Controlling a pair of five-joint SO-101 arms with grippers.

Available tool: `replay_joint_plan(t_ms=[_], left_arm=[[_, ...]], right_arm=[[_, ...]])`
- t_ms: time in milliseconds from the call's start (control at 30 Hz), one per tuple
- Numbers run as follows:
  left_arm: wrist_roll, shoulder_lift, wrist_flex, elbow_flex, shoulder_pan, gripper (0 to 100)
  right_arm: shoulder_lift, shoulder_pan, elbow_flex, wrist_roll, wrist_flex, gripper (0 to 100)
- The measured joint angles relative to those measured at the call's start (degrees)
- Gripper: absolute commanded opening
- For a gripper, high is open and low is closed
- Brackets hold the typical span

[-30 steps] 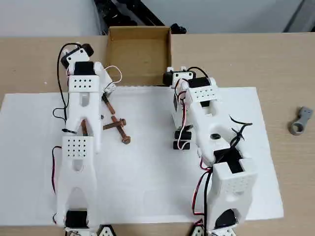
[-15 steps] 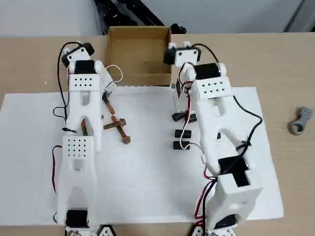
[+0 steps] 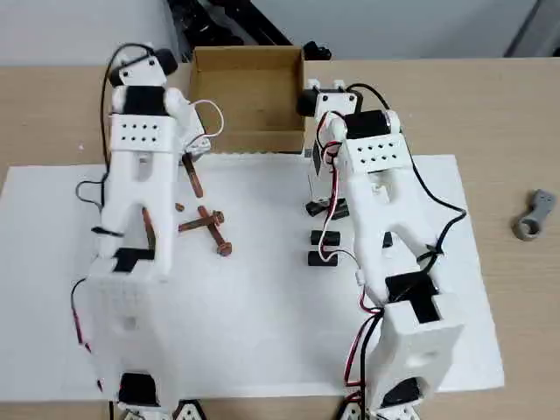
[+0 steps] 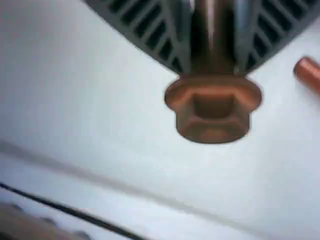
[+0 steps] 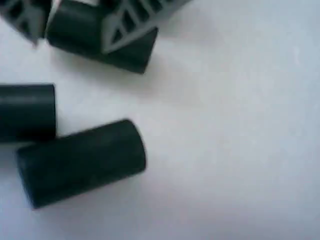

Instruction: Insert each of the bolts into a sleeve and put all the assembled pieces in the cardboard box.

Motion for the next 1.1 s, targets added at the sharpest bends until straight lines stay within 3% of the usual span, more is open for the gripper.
replay_joint_plan(t_ms=[200, 533, 1100], left_arm=[[-5.1, -11.9, 0.2, 9.1, 0.0, 1], [-9.9, -19.9, 0.3, 18.7, 0.0, 1], [-9.9, -22.8, -1.6, 26.5, 0.0, 1]], right_arm=[[2.7, -0.1, 0.0, -10.9, -2.2, 8.9], [3.4, -3.4, 0.0, -32.8, -5.2, 9.0], [11.3, -3.6, -1.4, -38.1, -8.4, 9.1]])
